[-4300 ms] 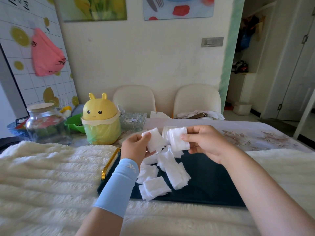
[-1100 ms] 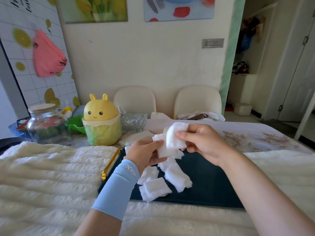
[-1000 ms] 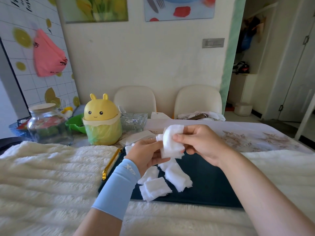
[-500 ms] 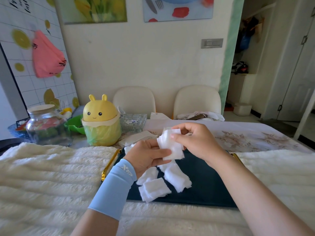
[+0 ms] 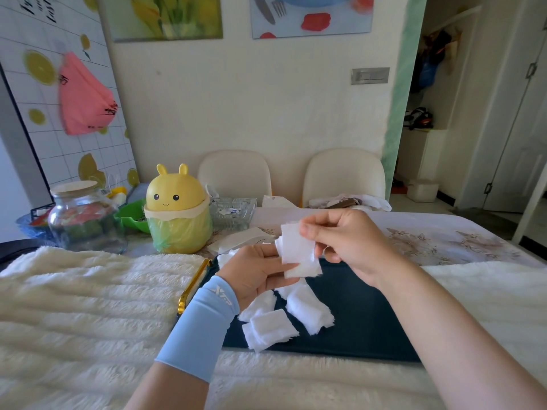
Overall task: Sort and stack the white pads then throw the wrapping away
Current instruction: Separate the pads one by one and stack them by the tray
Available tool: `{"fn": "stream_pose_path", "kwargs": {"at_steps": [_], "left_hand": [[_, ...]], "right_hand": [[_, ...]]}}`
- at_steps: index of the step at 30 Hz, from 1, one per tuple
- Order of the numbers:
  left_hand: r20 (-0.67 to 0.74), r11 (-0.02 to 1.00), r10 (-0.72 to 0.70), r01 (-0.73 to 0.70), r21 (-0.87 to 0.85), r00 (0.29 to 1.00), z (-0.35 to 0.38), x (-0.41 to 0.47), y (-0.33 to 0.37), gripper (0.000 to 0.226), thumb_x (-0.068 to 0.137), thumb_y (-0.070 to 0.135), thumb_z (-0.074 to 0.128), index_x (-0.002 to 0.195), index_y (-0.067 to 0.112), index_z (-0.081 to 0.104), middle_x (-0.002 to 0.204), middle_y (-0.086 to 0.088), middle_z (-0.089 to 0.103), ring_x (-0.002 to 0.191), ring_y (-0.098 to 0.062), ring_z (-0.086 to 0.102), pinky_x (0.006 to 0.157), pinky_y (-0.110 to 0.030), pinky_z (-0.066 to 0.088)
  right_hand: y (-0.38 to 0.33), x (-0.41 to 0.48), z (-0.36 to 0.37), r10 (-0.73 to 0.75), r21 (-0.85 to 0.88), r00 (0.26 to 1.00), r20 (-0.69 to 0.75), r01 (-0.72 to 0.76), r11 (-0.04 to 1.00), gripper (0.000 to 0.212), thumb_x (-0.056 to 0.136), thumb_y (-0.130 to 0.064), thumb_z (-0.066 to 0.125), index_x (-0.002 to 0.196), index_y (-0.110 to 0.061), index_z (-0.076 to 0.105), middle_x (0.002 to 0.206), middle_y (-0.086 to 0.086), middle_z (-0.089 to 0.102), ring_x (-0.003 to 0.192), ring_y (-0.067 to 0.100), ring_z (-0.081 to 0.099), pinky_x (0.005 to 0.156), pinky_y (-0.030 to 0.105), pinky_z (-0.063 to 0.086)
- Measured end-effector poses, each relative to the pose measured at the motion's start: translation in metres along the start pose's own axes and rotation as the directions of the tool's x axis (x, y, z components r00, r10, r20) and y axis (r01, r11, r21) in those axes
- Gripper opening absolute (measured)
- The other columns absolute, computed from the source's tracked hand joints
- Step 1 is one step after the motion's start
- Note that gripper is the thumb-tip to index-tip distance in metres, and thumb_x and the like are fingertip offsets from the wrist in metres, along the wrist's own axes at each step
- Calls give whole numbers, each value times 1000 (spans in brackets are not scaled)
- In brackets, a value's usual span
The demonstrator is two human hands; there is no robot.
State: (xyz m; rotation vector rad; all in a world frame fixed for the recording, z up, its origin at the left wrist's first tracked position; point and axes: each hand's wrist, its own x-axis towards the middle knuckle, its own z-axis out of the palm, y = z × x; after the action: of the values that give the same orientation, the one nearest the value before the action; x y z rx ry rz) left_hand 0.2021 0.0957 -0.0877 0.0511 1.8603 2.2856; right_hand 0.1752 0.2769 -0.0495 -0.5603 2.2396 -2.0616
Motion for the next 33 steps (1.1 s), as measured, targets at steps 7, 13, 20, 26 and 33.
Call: {"fn": "stream_pose_path", "kwargs": {"at_steps": [7, 13, 20, 26, 33], "left_hand": [[-12, 998, -26, 25, -51, 1000, 1, -2, 4, 27, 98, 4, 53, 120, -8, 62, 112, -24, 70, 99, -31, 70, 77, -32, 62], [30, 990, -60, 64, -127, 998, 4, -5, 8, 39, 99, 26, 52, 124, -3, 60, 115, -26, 69, 103, -34, 69, 79, -38, 62], [-73, 999, -4, 7, 44, 997, -1, 0, 1, 29, 88, 11, 69, 114, 0, 68, 108, -15, 74, 100, -25, 72, 79, -29, 61], [-346, 998, 70, -69, 16, 936, -20, 6, 1, 12, 86, 1, 71, 97, 5, 70, 96, -13, 76, 82, -23, 75, 74, -30, 62], [-357, 993, 102, -74, 91, 929, -16, 6, 0, 10, 87, 2, 70, 96, 6, 71, 100, -16, 74, 83, -23, 73, 73, -28, 62]], "right_hand": [[9, 3, -1, -119, -371, 990, -78, 82, 925, 7, 86, -17, 79, 82, -22, 76, 54, -11, 65, 51, 9, 57, 64, 26, 53], [12, 4, 0, -173, -474, 978, -117, 98, 875, 12, 81, -31, 83, 90, -33, 75, 80, -25, 67, 72, -6, 57, 67, 14, 41], [18, 6, 2, -195, -490, 972, -129, 108, 865, 19, 84, -31, 78, 100, -35, 69, 100, -19, 65, 81, 0, 58, 75, 19, 45], [13, -2, -1, 43, -715, 982, 185, 105, 691, 8, 84, -25, 74, 85, -33, 72, 87, -15, 68, 76, -4, 62, 74, 25, 53], [24, -9, 14, 325, -878, 892, 313, 142, 457, 48, 80, -31, 79, 124, -39, 64, 107, -15, 56, 87, 8, 57, 64, 22, 45]]}}
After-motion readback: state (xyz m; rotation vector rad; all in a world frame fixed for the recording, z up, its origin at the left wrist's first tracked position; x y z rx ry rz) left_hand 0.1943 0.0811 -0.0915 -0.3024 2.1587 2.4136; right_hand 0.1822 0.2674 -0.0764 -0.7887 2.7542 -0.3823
